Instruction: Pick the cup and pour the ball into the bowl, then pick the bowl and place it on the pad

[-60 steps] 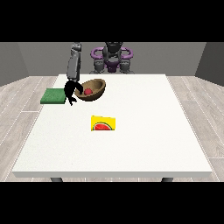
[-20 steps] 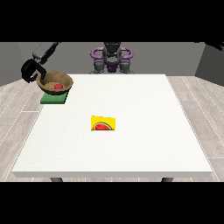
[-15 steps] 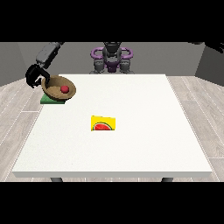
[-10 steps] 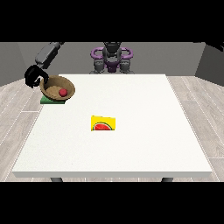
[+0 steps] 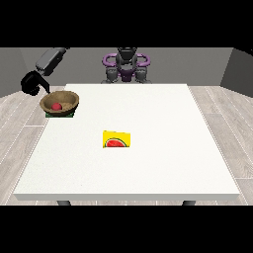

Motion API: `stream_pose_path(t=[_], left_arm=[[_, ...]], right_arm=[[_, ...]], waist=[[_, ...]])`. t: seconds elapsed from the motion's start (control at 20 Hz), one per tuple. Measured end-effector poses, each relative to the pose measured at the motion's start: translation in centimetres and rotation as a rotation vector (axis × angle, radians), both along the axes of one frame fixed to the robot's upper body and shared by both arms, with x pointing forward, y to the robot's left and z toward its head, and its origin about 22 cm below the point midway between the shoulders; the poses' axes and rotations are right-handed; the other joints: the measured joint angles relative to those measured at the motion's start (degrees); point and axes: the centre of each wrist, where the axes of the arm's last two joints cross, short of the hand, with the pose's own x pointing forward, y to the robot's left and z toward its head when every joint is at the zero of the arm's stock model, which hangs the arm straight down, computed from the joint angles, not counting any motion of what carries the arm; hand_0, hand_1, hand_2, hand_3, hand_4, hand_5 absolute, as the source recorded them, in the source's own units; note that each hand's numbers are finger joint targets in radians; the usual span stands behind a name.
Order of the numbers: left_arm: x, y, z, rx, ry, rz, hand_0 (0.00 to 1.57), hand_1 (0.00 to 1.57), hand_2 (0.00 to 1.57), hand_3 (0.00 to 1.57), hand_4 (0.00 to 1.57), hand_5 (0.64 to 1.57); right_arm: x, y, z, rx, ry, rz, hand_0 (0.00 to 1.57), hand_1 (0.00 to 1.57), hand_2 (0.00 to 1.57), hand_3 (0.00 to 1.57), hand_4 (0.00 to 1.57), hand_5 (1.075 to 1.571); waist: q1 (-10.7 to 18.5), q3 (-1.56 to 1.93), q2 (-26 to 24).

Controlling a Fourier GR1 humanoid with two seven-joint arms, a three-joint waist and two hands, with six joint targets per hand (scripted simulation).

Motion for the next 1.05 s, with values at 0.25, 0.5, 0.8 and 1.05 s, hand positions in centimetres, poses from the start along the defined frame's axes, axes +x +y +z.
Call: stream_pose_path(t=[0.25, 0.5, 0.8, 1.05], left_arm=[[-0.5, 0.8, 0.2, 0.01, -0.018, 0.005, 0.0, 0.0, 0.0, 0.0, 1.19, 1.565], [-0.7, 1.3, 1.2, 0.016, -0.053, -0.003, 0.0, 0.0, 0.0, 0.0, 1.19, 1.568], [-0.6, 1.2, 1.8, 0.027, -0.068, -0.009, 0.0, 0.0, 0.0, 0.0, 1.19, 1.569], [0.3, -0.5, -0.3, 0.017, -0.019, -0.022, 0.0, 0.0, 0.0, 0.0, 1.19, 1.569]], right_arm=[[1.2, 1.8, -0.6, 0.037, -0.049, -0.012, 1.43, 1.43, 1.38, 0.67, 0.0, 1.534], [1.5, 1.2, 0.9, -0.013, -0.091, -0.022, 0.64, 0.64, 0.69, 1.01, 0.0, 1.469], [2.3, 1.9, 1.5, -0.071, -0.042, 0.055, 0.0, 0.0, 0.0, 0.0, 0.0, 1.4], [2.4, 1.8, 1.7, -0.085, 0.03, 0.097, 0.0, 0.0, 0.0, 0.0, 0.2, 1.375]], waist=[[0.6, -0.01, 1.4], [1.3, 0.0, 3.4], [2.0, -0.17, 3.9], [1.8, -0.05, 0.3]])
